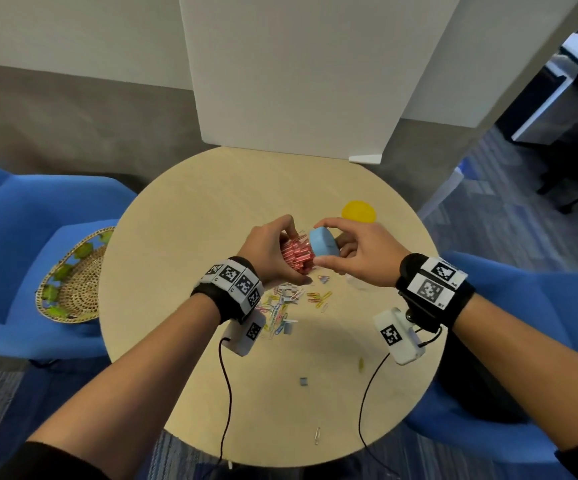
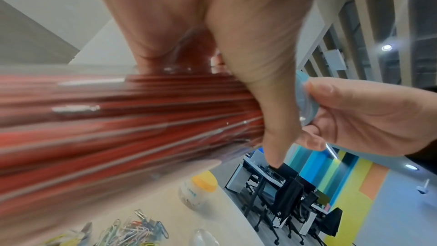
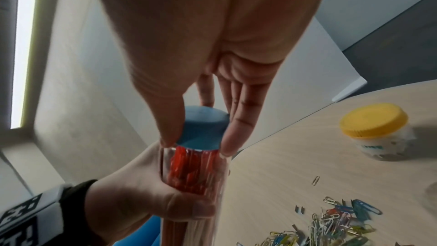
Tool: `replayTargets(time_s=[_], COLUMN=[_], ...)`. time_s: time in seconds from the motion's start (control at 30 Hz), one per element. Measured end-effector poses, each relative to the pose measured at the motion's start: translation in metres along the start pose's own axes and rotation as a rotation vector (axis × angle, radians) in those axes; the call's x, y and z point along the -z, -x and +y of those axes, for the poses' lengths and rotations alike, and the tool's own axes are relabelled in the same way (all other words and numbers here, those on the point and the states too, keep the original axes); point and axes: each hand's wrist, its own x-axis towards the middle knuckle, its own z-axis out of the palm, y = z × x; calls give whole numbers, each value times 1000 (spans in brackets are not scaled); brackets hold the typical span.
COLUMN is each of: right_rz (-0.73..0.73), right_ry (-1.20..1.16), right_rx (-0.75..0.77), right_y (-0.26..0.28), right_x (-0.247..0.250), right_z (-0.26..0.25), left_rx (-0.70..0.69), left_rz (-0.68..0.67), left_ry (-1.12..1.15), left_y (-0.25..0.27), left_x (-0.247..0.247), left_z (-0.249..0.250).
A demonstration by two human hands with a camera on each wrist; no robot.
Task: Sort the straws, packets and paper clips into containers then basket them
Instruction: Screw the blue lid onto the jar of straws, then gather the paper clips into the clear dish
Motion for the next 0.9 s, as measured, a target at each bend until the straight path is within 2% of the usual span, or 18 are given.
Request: replayTargets(time_s=[0.1, 0.27, 0.37, 0.53, 0.63, 0.73, 0.8, 0.9], right_rz=[13, 1, -38, -162, -175, -107, -56, -127], right_ry=[-52, -342, -196, 63, 240, 356, 400, 410], right_rx=[-74, -218, -328, -563, -549, -517, -571, -704], right_y=[-9, -25, -32, -27, -31, -48, -61, -73], right_x=[5, 17, 24, 15, 3, -7, -8, -8], right_z=[8, 18, 45, 122, 156, 181, 197, 216], left_rx=[7, 6, 89, 252, 335, 437, 457, 465], left_rz=[36, 126, 216, 391, 461, 508, 537, 566], left_ry=[-17, 17, 66, 192, 250, 296, 274, 256], left_y=[-10, -42, -69, -105, -119, -126, -128, -131], left_x=[-6, -11, -10, -10, -18, -27, -32, -34], left_z=[1, 2, -15, -51, -69, -84, -93, -100])
